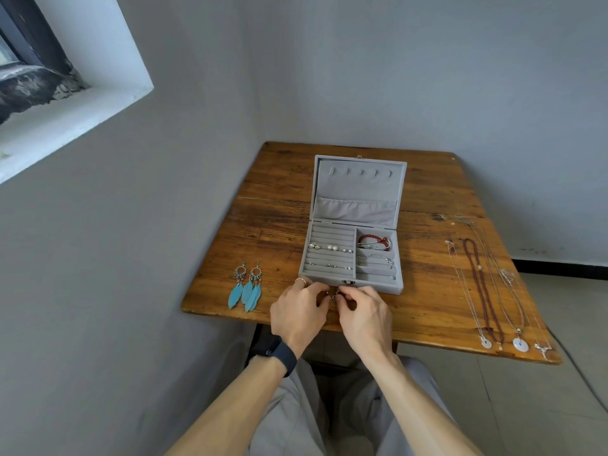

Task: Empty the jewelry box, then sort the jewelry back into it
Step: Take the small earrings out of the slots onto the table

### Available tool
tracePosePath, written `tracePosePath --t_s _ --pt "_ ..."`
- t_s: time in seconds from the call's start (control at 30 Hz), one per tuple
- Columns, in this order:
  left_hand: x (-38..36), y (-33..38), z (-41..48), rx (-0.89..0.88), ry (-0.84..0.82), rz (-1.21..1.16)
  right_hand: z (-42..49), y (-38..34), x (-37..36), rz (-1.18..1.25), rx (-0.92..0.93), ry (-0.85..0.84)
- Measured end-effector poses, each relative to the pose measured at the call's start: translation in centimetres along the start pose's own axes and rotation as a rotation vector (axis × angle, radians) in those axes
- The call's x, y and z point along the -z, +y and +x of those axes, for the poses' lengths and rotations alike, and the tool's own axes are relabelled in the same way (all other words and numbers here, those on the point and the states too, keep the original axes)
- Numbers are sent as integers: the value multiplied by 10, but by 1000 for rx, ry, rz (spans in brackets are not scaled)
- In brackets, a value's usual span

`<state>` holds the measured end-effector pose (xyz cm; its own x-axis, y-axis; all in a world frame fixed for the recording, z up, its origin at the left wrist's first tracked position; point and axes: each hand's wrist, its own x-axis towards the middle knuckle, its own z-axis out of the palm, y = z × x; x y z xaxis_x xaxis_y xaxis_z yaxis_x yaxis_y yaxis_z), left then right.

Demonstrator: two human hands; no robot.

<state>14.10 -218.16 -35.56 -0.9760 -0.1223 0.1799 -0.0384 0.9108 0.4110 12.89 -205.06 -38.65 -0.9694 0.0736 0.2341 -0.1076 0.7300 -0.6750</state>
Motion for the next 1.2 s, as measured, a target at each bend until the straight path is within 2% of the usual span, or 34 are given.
tracePosePath --t_s 0.17,0.4,0.67,0.83,1.2 --pt "1 -1 0 10 -8 8 1 1 3 -1 -12 -34" --pt "1 1 1 22 9 -5 0 -6 1 31 -60 35" --pt "0 0 1 21 -43 23 0 -4 1 -14 -64 -36" --pt "-2 2 1 26 -33 19 0 -8 1 -8 -94 -5" --pt "-2 1 2 27 -44 45 -3 -4 4 -14 -80 -62"
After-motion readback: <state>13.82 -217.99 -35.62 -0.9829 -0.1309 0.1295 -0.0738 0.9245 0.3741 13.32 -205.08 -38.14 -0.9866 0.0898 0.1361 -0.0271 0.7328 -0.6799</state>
